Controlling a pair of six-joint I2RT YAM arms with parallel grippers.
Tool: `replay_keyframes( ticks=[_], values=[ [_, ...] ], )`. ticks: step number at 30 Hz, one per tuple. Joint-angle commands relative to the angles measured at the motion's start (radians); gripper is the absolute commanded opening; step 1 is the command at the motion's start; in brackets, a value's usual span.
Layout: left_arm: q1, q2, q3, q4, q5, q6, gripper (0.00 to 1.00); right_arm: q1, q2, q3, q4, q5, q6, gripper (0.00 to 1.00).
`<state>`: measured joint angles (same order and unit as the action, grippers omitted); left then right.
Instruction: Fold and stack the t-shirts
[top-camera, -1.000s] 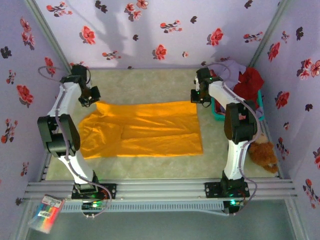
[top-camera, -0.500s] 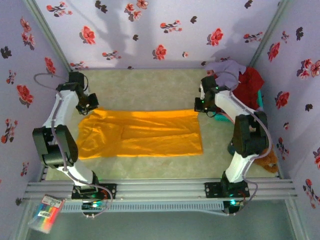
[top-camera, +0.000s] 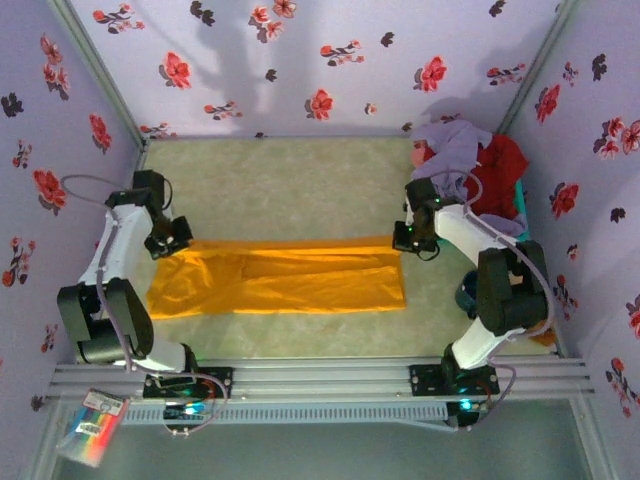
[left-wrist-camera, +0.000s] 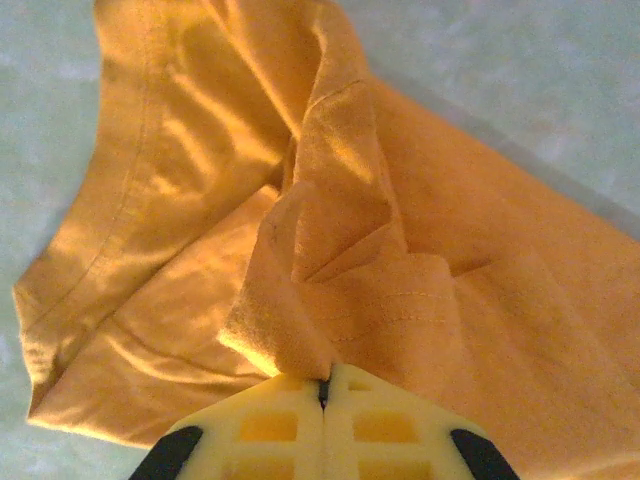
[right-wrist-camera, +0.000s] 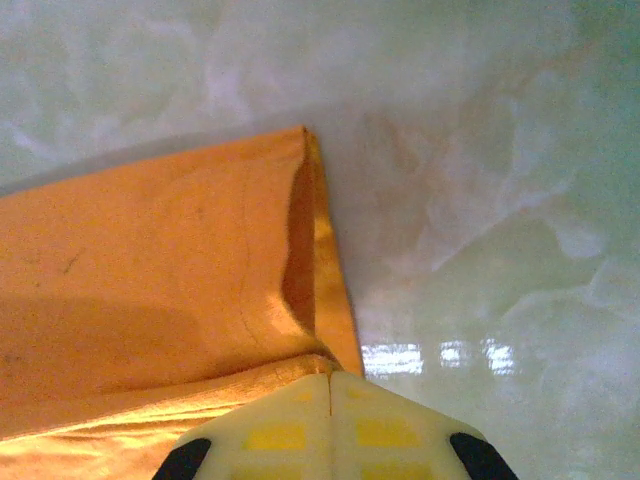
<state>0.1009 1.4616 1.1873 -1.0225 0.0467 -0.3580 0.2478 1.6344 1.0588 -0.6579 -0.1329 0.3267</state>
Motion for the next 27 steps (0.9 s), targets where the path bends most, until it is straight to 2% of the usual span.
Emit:
replay_keyframes(
  ticks=[1,5,9,10,11,13,15,21,27],
  values=[
    [0.01,-0.007,-0.031,-0.064,0.027,-0.012,0.01,0.006,-0.014,-0.041,-0.011,-0.011,0.029,0.0],
    [0.014,0.0,-0.071,-0.077,0.009,-0.021,0.05,0.008,-0.005,-0.051,-0.02,-0.014,0.034,0.01],
    [0.016,0.065,-0.089,-0.113,0.019,-0.026,0.21,0.01,-0.001,-0.038,-0.059,-0.005,0.038,0.2],
    [0.016,0.078,-0.091,-0.122,0.021,-0.028,0.26,0.01,-0.006,-0.035,-0.069,0.0,0.038,0.27],
    [0.016,0.088,-0.092,-0.128,0.027,-0.028,0.36,0.011,-0.015,-0.032,-0.079,0.007,0.039,0.35],
    [0.014,0.086,-0.091,-0.133,0.033,-0.031,0.47,0.013,-0.036,-0.028,-0.094,0.01,0.038,0.42],
    [0.015,0.073,-0.081,-0.145,0.032,-0.037,0.54,0.014,-0.06,-0.015,-0.119,0.014,0.043,0.49],
    [0.012,0.049,-0.043,-0.137,0.053,-0.038,0.59,0.027,-0.124,0.017,-0.162,0.034,0.055,0.55],
    [0.006,0.129,0.027,-0.072,0.084,-0.041,0.61,0.028,-0.133,0.049,-0.175,0.022,0.066,0.58]
  ],
)
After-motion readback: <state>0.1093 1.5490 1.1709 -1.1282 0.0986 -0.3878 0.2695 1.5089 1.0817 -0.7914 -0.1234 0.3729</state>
